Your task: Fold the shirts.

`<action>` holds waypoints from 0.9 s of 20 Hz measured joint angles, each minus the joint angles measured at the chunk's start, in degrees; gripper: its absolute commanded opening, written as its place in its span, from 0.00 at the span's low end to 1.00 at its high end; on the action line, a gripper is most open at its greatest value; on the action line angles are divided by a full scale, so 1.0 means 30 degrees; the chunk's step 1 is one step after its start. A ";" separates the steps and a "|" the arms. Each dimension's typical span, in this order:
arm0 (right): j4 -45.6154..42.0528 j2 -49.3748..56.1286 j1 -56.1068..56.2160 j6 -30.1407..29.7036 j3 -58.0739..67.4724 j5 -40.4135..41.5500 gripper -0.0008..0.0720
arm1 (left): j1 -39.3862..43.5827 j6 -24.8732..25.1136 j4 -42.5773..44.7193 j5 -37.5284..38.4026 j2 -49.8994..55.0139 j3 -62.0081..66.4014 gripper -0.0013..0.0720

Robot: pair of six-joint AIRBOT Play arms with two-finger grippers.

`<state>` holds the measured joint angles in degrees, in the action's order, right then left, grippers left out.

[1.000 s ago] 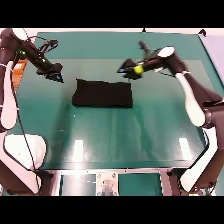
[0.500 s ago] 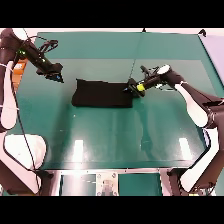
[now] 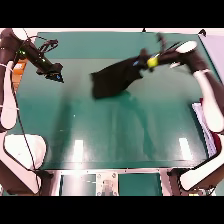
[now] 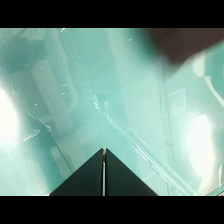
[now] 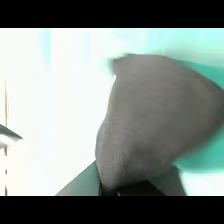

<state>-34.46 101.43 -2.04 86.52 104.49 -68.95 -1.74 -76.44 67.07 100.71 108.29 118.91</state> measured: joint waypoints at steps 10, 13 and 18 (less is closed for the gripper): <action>-0.0692 -0.3971 -1.3304 0.2492 0.1603 -0.4044 0.03 | 0.0000 -0.0284 -0.0022 -0.0124 0.0000 0.0000 0.06; -0.2448 -0.4204 -1.7092 0.3147 0.1632 -0.5909 0.03 | 0.0000 -0.0539 -0.0066 -0.0204 0.0000 0.0000 0.06; -0.6346 -0.5042 -2.0451 0.3803 0.1639 -0.8276 0.03 | 0.0000 -0.0896 -0.0160 -0.0226 0.0000 -0.0007 0.06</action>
<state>-53.49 86.30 -63.40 97.93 109.40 -93.78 -1.74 -79.13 66.59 100.03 108.29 118.89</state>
